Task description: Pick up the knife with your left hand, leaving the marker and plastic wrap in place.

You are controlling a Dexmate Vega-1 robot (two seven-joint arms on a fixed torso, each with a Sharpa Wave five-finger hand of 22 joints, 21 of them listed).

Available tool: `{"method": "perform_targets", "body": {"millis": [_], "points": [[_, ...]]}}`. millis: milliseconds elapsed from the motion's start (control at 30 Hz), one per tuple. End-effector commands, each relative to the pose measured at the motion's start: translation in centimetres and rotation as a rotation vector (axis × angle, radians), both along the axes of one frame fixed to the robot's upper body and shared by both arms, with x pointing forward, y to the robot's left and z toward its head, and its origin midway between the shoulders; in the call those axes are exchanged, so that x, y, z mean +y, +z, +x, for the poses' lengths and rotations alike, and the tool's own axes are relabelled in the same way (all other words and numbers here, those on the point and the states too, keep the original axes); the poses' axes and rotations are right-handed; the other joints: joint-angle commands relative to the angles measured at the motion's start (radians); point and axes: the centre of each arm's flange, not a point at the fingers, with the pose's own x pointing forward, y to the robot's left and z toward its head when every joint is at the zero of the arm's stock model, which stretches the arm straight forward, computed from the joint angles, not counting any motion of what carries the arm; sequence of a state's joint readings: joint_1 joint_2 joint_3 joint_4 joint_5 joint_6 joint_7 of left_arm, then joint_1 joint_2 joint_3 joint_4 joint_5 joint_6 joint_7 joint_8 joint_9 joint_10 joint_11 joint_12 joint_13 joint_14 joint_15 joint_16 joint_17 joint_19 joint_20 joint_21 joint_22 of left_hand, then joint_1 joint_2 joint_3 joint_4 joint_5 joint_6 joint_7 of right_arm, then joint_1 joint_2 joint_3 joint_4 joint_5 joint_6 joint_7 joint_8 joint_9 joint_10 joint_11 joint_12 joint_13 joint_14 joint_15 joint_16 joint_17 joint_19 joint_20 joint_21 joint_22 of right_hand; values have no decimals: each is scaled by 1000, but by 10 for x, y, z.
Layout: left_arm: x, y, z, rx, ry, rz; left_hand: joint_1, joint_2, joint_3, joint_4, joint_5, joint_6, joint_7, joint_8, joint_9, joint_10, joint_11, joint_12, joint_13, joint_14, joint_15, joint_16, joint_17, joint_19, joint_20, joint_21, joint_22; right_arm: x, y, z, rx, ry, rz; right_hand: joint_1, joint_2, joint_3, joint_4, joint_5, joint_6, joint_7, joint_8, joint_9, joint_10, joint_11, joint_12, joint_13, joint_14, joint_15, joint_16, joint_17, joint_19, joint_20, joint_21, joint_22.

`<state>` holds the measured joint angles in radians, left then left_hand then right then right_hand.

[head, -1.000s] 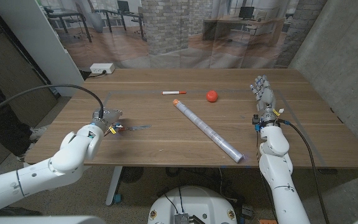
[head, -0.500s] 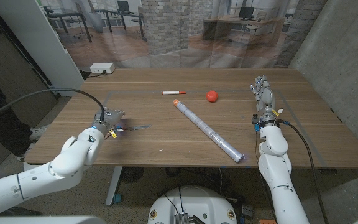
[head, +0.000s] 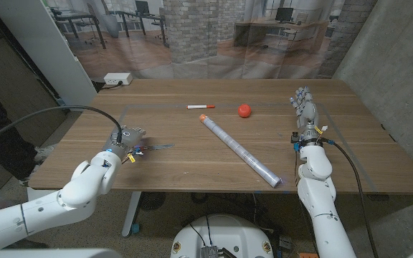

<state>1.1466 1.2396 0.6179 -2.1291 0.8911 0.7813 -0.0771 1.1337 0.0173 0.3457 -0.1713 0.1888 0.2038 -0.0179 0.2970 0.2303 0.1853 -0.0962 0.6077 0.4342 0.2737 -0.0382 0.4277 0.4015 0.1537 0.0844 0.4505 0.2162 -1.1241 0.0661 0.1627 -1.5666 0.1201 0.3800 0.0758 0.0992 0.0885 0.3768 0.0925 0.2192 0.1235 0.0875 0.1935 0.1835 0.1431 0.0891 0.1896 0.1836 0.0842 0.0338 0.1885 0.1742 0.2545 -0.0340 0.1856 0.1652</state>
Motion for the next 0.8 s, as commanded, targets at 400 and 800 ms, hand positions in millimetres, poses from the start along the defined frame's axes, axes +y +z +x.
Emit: {"method": "perform_targets", "body": {"millis": [400, 800], "points": [[2, -18, 2, -68, -14, 25, 49, 2, -28, 5, 10, 54, -17, 36, 15, 29, -17, 52, 33, 46, -63, 52, 48, 36, -8, 21, 7, -6, -2, 1, 1, -18, 18, -7, -1, -7, 0, 3, 8, -3, 1, 2, 13, -2, 4, 3, 12, 3, 1, 4, 15, 0, 9, 5], [-2, -26, 3, -42, -26, 35, 79, -3, -55, 7, 12, 116, -52, 76, 27, 64, -38, 97, 62, 69, -82, 97, 94, 51, -10, 35, 11, -9, 0, 1, -1, -23, 16, -8, -1, -8, 0, 4, 10, -5, 2, 2, 13, -2, 4, 3, 13, 3, 1, 4, 15, 0, 9, 5]]}}
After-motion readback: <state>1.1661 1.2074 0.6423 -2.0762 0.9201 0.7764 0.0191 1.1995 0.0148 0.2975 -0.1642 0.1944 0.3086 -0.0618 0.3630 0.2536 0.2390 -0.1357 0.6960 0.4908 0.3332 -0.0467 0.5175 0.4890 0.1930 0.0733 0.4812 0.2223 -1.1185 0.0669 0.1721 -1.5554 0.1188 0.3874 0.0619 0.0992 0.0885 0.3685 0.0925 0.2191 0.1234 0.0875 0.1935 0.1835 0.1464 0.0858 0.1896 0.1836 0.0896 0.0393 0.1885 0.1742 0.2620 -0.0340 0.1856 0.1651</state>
